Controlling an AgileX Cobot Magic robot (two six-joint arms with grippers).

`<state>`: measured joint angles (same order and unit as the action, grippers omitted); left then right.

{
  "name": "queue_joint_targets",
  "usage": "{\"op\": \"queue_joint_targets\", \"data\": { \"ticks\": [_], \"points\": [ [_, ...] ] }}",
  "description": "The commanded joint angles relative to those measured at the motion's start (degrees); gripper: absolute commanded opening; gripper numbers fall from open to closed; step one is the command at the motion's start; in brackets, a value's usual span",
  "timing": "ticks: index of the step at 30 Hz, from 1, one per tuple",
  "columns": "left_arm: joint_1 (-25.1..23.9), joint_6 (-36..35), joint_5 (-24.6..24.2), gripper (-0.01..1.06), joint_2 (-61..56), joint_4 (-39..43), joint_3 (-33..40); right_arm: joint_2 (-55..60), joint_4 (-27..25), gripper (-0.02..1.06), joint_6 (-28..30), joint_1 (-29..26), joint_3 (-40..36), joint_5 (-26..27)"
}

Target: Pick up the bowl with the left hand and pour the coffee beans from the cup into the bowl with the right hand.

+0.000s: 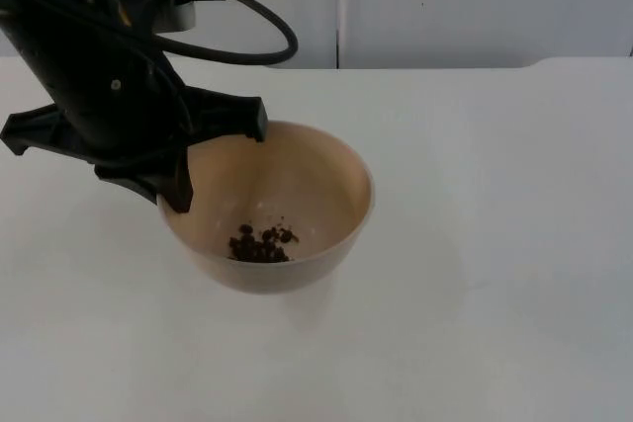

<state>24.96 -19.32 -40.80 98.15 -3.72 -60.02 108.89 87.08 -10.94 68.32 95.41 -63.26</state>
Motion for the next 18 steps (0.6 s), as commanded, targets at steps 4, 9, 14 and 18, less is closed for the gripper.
{"op": "queue_joint_targets", "data": {
  "ticks": [4,9,14,18],
  "points": [
    [0.3,0.0,0.6,0.0,-0.3,0.1,-0.3,-0.5,-4.0,0.0,-0.8,-0.4,0.2,-0.3],
    [0.3,0.0,0.6,0.0,-0.3,0.2,-0.3,-0.6,-9.0,0.0,-3.2,-2.8,0.2,-0.1],
    [0.3,0.0,0.7,0.0,-0.3,0.2,-0.3,-0.6,-18.4,0.0,-3.7,-5.2,2.4,1.8],
    [0.3,0.0,0.7,0.0,-0.3,0.2,-0.3,-0.6,-22.2,0.0,-3.7,-5.9,4.2,2.6]
  ]
}}
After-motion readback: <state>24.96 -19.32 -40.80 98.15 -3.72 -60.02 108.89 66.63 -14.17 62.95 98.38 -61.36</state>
